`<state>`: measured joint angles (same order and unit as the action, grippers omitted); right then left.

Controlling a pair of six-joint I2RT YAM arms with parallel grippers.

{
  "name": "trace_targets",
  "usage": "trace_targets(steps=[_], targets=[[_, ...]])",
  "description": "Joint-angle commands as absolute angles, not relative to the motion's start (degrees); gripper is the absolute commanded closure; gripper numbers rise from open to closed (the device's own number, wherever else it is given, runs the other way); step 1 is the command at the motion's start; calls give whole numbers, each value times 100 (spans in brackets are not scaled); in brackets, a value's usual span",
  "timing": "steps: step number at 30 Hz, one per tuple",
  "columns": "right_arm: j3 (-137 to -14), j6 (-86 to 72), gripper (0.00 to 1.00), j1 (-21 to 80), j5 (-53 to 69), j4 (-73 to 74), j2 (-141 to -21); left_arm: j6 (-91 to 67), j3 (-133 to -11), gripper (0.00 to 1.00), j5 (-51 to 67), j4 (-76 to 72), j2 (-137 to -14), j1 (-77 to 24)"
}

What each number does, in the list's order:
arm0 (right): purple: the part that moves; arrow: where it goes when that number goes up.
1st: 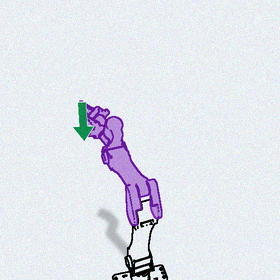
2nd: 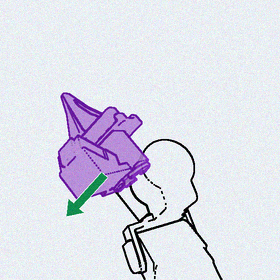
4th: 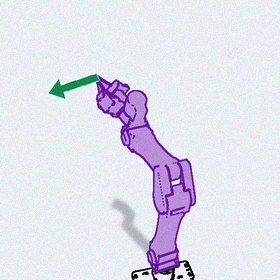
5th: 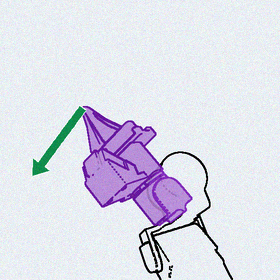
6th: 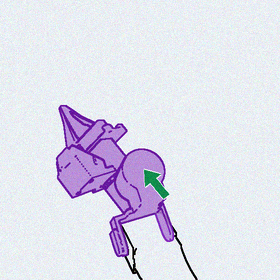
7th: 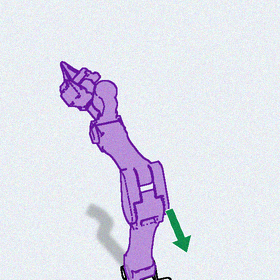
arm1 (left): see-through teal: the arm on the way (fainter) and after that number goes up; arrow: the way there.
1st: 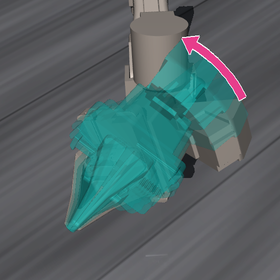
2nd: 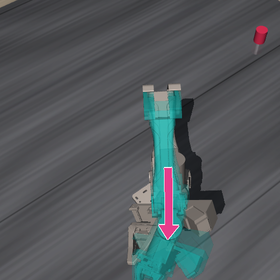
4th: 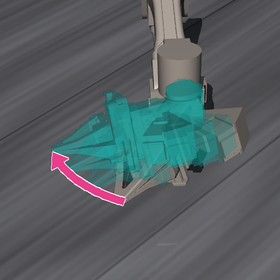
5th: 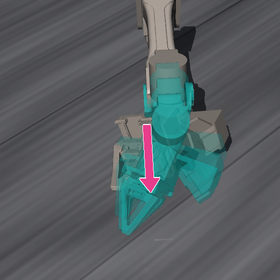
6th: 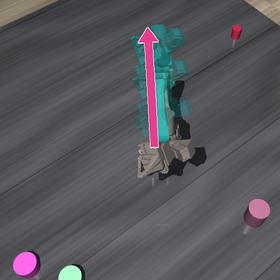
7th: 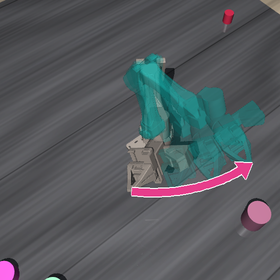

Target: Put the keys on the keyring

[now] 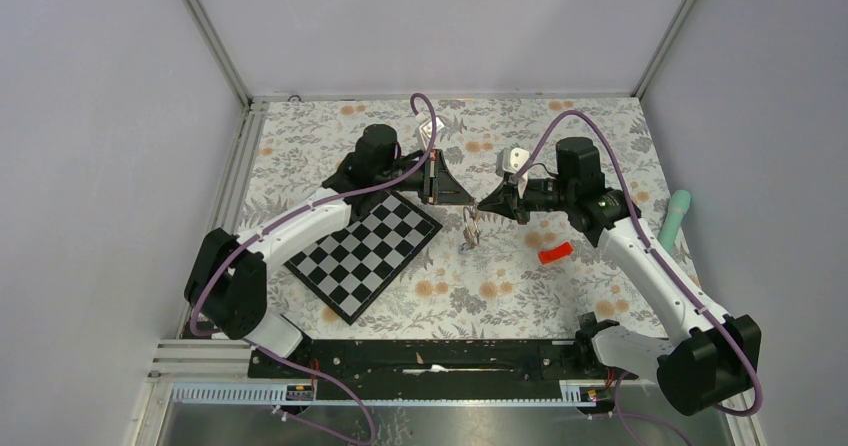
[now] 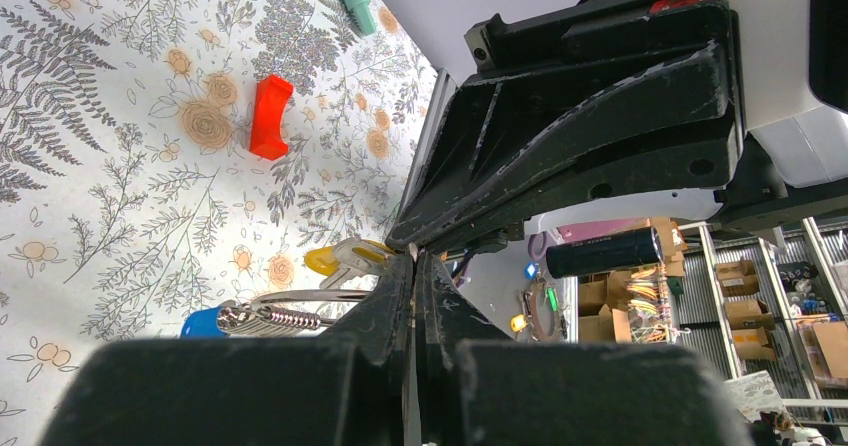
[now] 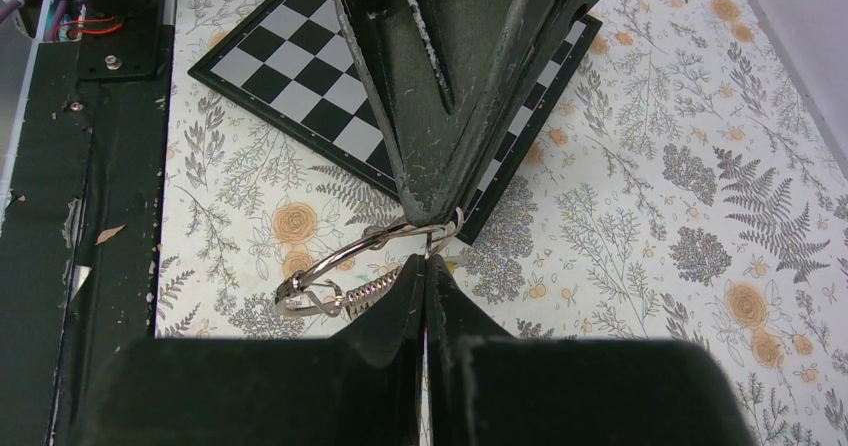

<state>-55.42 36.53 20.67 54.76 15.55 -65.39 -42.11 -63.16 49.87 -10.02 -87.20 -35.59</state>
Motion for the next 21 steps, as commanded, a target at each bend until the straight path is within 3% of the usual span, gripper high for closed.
trace_targets(steps=[1,21], targets=[[-5676,3595,100,2118,5858,1327,-6527,-4261,-6308,100,5028,-1424,-8730,-3605],[-5696,3459,100,2119,5801,1245,-6562,-4245,-6302,100,5074,-1458,-8770,-3680]])
